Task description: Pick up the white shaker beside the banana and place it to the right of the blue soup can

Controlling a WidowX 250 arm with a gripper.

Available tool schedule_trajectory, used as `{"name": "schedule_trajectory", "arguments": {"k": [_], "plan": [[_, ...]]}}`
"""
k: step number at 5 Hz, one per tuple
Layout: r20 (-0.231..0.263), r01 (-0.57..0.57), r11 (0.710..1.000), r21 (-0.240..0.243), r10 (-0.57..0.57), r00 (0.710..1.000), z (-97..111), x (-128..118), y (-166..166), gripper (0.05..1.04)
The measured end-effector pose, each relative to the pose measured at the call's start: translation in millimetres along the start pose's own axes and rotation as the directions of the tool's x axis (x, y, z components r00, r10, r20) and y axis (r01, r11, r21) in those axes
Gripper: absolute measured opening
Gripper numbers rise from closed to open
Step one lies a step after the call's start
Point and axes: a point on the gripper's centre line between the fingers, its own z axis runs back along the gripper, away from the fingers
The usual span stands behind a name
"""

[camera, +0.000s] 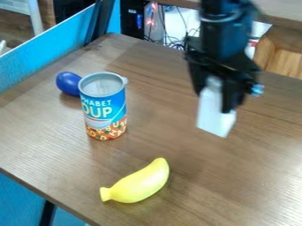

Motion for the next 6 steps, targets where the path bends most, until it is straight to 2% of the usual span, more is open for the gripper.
{"name": "schedule_trajectory", "arguments": {"k": [1,2,3,4,5,6], "plan": [[-0.026,0.108,0.993,-0.042,-0.11,0.994,-39,21,32,0.749],[-0.038,0.185,0.982,-0.031,-0.186,0.982,-60,44,41,0.749],[-0.071,0.222,0.975,-0.024,-0.224,0.972,-69,57,43,0.748],[-0.096,0.227,0.973,-0.037,-0.23,0.969,-71,59,39,0.775],[-0.118,0.158,0.986,-0.048,-0.163,0.98,-71,56,38,0.872],[-0.109,0.116,0.992,-0.046,-0.121,0.987,-66,49,35,1.009]]}}
